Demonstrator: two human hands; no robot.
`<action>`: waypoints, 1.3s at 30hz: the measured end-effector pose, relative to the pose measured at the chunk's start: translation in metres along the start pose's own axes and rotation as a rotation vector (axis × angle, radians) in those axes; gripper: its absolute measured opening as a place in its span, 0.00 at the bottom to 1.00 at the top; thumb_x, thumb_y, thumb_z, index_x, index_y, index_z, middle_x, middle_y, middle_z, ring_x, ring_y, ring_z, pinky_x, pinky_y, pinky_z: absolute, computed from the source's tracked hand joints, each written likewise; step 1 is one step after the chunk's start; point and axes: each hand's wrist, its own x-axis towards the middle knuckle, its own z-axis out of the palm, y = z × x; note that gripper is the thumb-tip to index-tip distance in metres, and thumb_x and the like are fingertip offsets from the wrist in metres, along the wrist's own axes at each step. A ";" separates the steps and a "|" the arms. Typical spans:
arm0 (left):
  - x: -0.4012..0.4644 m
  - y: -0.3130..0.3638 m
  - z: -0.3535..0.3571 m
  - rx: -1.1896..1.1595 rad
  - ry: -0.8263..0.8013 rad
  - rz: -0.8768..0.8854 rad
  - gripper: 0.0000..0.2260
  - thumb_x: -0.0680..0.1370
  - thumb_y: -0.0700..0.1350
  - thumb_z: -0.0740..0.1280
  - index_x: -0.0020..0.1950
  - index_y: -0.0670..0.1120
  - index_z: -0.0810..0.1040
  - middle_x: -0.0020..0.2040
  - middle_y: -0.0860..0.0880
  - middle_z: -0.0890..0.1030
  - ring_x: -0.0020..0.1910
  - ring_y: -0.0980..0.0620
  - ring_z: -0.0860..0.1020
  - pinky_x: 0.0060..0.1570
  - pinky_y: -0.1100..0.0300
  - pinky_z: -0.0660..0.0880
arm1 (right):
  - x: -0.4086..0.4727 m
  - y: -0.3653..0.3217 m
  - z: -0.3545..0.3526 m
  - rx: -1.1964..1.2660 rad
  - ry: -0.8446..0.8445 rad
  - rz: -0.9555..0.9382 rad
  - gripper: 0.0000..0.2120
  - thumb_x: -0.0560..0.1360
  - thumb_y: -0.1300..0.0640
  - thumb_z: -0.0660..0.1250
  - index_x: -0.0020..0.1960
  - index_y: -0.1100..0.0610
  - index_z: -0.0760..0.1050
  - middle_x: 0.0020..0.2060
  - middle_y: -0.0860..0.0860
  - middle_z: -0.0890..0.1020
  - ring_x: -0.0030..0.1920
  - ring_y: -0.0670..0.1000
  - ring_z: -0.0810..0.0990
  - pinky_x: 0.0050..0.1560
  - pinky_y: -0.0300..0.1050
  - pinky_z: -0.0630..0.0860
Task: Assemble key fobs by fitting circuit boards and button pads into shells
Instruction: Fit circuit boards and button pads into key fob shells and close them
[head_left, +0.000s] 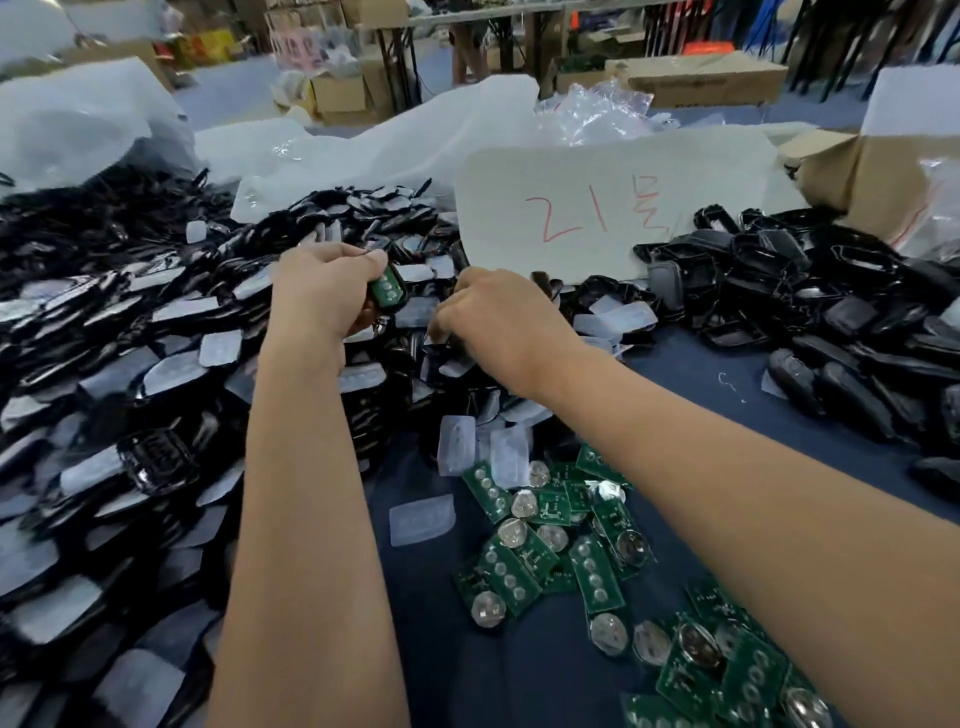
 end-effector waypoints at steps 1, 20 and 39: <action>-0.001 0.000 0.001 0.003 -0.001 0.000 0.09 0.77 0.45 0.75 0.37 0.50 0.81 0.37 0.49 0.81 0.34 0.53 0.78 0.29 0.64 0.75 | 0.000 -0.001 0.000 -0.016 0.008 0.003 0.18 0.78 0.65 0.65 0.61 0.48 0.83 0.55 0.47 0.86 0.60 0.53 0.77 0.55 0.50 0.76; -0.121 0.012 0.163 0.337 -0.949 0.236 0.11 0.73 0.39 0.80 0.47 0.40 0.79 0.33 0.45 0.83 0.27 0.52 0.80 0.27 0.66 0.74 | -0.216 0.059 -0.030 1.083 0.777 1.061 0.16 0.74 0.58 0.79 0.34 0.39 0.85 0.32 0.35 0.83 0.34 0.35 0.79 0.39 0.32 0.77; -0.137 -0.004 0.178 -0.118 -0.945 0.132 0.03 0.78 0.34 0.72 0.50 0.40 0.83 0.44 0.39 0.85 0.44 0.45 0.82 0.51 0.52 0.82 | -0.230 0.064 -0.023 1.745 0.723 1.045 0.06 0.79 0.66 0.70 0.53 0.61 0.84 0.46 0.55 0.88 0.44 0.50 0.87 0.44 0.42 0.82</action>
